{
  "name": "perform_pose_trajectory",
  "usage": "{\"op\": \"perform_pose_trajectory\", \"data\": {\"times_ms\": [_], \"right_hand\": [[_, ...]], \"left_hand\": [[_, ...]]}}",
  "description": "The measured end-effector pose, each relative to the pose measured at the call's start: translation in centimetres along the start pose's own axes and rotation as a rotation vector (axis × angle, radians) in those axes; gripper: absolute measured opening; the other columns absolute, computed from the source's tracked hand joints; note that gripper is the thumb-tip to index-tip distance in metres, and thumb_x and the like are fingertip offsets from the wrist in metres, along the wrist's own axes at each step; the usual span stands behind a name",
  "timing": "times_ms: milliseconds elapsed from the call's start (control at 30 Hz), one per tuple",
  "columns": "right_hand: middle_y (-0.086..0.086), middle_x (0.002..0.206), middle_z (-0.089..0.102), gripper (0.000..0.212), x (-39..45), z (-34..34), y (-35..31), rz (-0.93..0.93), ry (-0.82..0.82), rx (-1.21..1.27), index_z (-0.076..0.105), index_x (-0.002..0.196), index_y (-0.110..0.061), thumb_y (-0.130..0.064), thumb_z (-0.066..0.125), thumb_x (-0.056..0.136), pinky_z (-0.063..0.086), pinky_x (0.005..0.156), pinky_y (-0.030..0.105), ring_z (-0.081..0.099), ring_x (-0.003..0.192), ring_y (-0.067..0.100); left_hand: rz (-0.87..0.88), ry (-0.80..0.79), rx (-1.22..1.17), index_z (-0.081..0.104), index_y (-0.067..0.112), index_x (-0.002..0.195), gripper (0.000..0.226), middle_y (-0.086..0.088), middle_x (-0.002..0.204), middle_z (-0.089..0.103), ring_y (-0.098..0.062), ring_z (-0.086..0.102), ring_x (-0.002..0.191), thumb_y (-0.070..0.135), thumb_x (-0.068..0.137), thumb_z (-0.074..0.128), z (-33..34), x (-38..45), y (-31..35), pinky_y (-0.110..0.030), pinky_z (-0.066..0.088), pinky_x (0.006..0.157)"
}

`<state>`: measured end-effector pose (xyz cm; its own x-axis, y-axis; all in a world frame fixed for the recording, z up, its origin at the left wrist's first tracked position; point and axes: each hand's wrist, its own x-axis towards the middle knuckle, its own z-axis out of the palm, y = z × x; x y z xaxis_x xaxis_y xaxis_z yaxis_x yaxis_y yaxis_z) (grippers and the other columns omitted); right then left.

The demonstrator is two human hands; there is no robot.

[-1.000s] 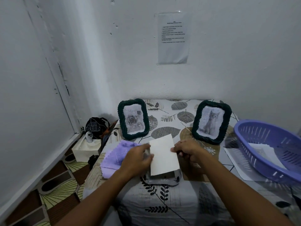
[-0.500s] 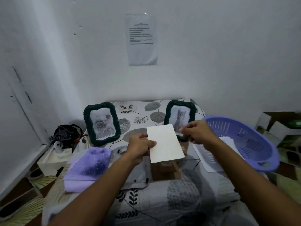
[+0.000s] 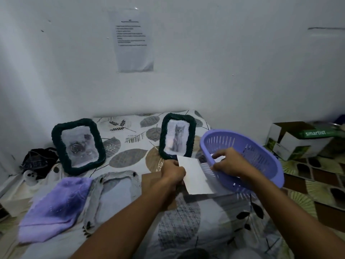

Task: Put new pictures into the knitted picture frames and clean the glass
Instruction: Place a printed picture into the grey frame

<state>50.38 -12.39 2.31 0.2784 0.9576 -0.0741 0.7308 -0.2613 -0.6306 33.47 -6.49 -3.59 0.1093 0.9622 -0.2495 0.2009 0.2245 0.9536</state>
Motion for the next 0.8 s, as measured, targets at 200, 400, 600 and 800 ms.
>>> {"op": "perform_pose_trajectory", "data": {"times_ms": [200,400,600,800], "right_hand": [[0.009,0.114,0.064,0.04,0.7,-1.5,0.4,0.02,-0.024,0.057,0.066,0.116,-0.016,-0.015,0.076,0.077,0.053,0.081,0.037,0.062,0.093,0.025],[0.009,0.117,0.063,0.039,1.0,-1.3,0.5,0.012,-0.03,0.069,0.066,0.116,-0.016,-0.016,0.077,0.078,0.053,0.078,0.036,0.062,0.093,0.025],[0.006,0.118,0.064,0.044,1.4,-0.4,0.9,-0.006,-0.026,0.033,0.066,0.118,-0.015,-0.017,0.078,0.076,0.051,0.085,0.037,0.059,0.095,0.022],[0.008,0.11,0.067,0.043,1.2,0.3,1.2,0.005,-0.043,0.054,0.066,0.113,-0.014,-0.025,0.08,0.074,0.051,0.083,0.037,0.062,0.092,0.023]], "left_hand": [[-0.024,-0.004,-0.002,0.057,0.009,0.076,0.022,-0.013,0.074,0.064,-0.029,0.061,0.059,-0.012,0.08,0.052,2.8,1.7,-0.4,-0.037,0.055,0.052],[-0.042,-0.067,-0.017,0.056,0.005,0.076,0.019,-0.011,0.059,0.056,-0.022,0.049,0.037,-0.012,0.08,0.051,5.9,2.1,-0.1,-0.026,0.042,0.041],[-0.039,-0.12,-0.035,0.057,-0.003,0.085,0.013,-0.015,0.065,0.054,-0.022,0.051,0.035,-0.014,0.081,0.053,6.6,1.9,0.2,-0.024,0.041,0.035],[-0.06,-0.114,-0.047,0.054,-0.002,0.087,0.006,-0.014,0.052,0.052,-0.025,0.051,0.042,0.003,0.09,0.053,4.2,2.5,0.2,-0.032,0.045,0.047]]}}
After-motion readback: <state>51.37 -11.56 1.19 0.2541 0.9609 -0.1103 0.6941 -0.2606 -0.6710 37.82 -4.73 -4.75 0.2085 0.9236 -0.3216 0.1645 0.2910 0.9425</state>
